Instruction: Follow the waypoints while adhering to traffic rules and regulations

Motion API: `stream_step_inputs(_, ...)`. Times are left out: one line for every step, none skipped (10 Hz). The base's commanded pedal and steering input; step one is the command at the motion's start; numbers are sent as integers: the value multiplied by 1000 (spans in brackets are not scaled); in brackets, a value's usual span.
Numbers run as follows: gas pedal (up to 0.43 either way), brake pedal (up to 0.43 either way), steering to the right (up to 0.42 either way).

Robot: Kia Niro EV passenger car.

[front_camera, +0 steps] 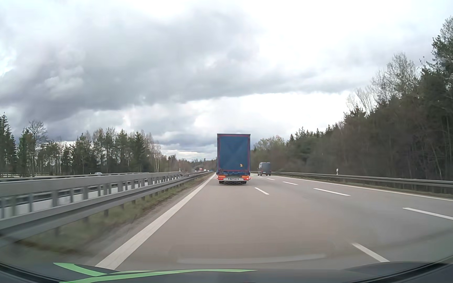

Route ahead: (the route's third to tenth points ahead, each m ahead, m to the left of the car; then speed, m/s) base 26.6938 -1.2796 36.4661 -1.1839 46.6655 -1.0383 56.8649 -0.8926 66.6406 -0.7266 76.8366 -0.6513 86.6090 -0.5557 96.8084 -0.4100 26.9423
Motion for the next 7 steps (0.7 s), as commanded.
stream_step_inputs(87, 0, -3)
stream_step_inputs(67, 0, -3)
stream_step_inputs(67, 0, -3)
stream_step_inputs(67, 0, -3)
stream_step_inputs(87, 0, -3)
stream_step_inputs(130, 0, -3)
stream_step_inputs(157, 0, -3)
